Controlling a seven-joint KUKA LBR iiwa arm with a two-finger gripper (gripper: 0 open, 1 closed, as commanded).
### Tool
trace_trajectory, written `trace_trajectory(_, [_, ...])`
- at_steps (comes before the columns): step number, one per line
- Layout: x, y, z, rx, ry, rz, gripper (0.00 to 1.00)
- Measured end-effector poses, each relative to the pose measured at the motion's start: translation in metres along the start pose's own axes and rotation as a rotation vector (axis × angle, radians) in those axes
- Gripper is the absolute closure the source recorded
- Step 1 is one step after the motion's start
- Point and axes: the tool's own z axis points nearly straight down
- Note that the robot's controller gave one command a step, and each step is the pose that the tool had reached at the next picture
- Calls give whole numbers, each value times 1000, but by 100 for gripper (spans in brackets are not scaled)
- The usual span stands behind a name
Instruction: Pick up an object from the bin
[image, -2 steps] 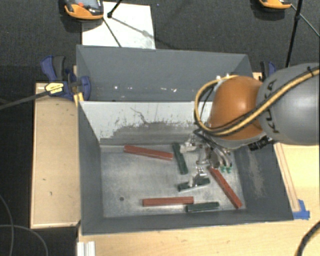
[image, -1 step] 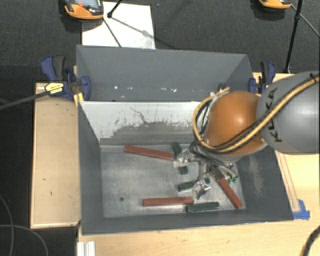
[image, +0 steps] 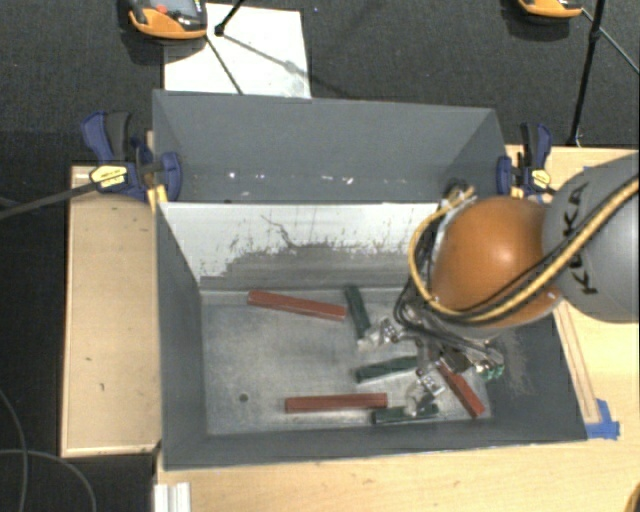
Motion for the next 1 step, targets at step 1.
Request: trace_trajectory(1, [3, 0, 68, 2, -6, -95, 0])
